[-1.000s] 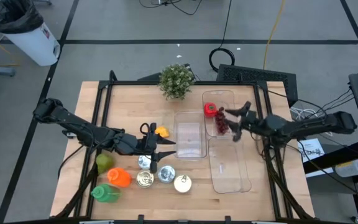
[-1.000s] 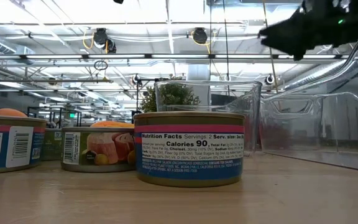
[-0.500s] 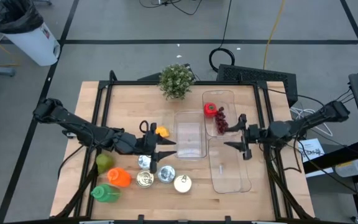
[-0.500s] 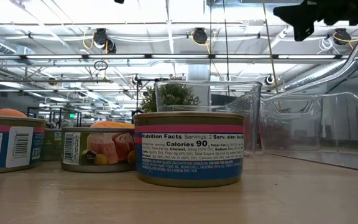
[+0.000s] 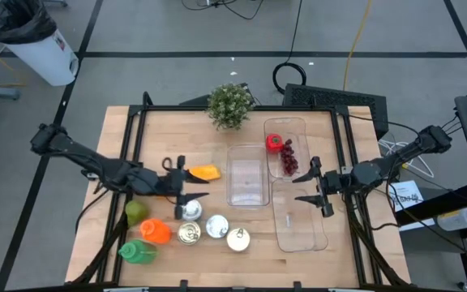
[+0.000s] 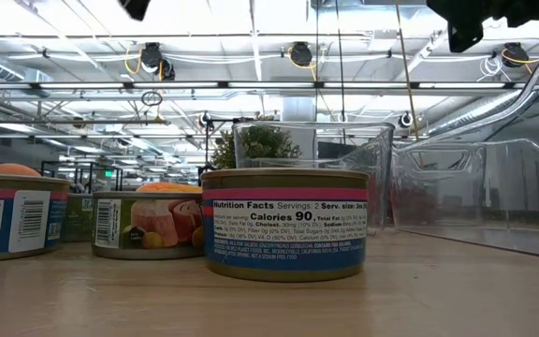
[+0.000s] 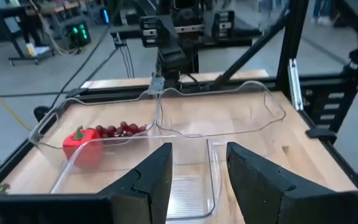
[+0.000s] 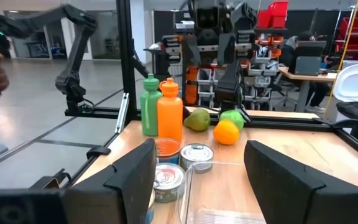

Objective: Pick & Place Food Item
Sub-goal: Put the orange water bottle into the bottom transparent bin

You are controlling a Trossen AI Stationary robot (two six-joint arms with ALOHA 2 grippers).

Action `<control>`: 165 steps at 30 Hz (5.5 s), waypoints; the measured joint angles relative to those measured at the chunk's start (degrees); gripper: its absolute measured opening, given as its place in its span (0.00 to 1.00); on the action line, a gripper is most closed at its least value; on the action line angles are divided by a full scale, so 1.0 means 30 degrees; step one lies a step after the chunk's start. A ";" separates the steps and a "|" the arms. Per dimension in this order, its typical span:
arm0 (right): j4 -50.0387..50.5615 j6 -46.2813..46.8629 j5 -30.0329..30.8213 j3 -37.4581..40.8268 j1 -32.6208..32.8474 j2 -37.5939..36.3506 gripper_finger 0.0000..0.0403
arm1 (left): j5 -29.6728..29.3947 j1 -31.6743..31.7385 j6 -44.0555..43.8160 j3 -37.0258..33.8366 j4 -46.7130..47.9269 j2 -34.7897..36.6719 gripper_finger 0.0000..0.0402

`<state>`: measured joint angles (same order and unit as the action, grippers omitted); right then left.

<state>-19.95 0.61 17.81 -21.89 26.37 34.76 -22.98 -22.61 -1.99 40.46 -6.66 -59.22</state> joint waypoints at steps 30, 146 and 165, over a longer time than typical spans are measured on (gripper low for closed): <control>-0.0685 -0.0222 0.0040 0.0000 -0.1049 0.1574 0.55 | 0.7139 0.0029 0.3592 -1.1683 -1.3480 0.4031 0.40; -0.0675 0.0076 -0.0076 0.0015 -0.1027 0.1567 0.53 | 0.9011 -0.6834 -3.7735 1.2840 3.0500 -0.7367 0.81; -0.0677 0.0082 -0.0069 0.0015 -0.1024 0.1567 0.53 | 0.8968 -0.6781 -3.5926 1.2818 3.0616 -0.6858 0.81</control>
<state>-21.98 0.86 17.61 -21.85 23.30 39.46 3.92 -42.95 -109.77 78.91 85.19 -79.79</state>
